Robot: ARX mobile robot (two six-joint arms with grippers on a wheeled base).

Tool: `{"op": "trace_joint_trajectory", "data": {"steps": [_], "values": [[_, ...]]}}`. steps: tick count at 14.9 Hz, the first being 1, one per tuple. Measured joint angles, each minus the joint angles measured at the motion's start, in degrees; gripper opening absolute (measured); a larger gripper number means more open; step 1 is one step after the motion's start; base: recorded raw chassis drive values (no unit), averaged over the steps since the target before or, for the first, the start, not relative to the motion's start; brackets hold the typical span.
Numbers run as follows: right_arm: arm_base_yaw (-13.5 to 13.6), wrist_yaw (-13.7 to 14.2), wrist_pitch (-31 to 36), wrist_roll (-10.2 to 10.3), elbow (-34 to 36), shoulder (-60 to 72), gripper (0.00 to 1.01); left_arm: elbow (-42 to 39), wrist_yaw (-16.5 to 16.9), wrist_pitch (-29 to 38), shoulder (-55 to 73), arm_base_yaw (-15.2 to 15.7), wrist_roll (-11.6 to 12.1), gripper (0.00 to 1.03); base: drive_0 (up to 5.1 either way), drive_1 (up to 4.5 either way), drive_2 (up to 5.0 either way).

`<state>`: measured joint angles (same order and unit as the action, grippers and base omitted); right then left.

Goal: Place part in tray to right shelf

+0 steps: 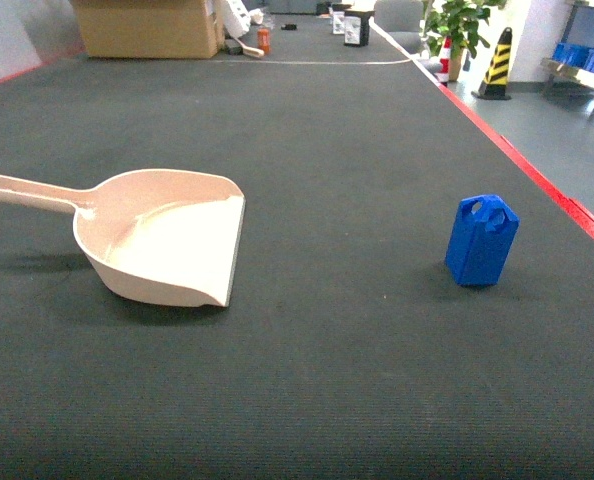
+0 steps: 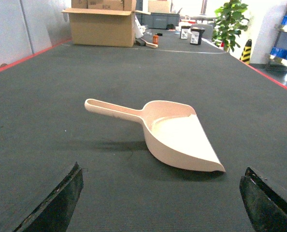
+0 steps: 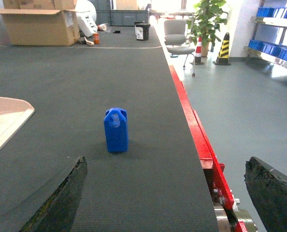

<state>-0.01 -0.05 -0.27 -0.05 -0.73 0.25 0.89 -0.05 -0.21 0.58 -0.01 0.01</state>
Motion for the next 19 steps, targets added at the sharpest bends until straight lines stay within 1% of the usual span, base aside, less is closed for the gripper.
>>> {"op": "trace_joint_trajectory", "data": {"steps": [19], "values": [[0.00,0.00,0.00,0.00,0.00,0.00,0.98,0.00,0.00,0.00,0.00,0.00,0.00,0.98,0.0,0.00,0.0]]}}
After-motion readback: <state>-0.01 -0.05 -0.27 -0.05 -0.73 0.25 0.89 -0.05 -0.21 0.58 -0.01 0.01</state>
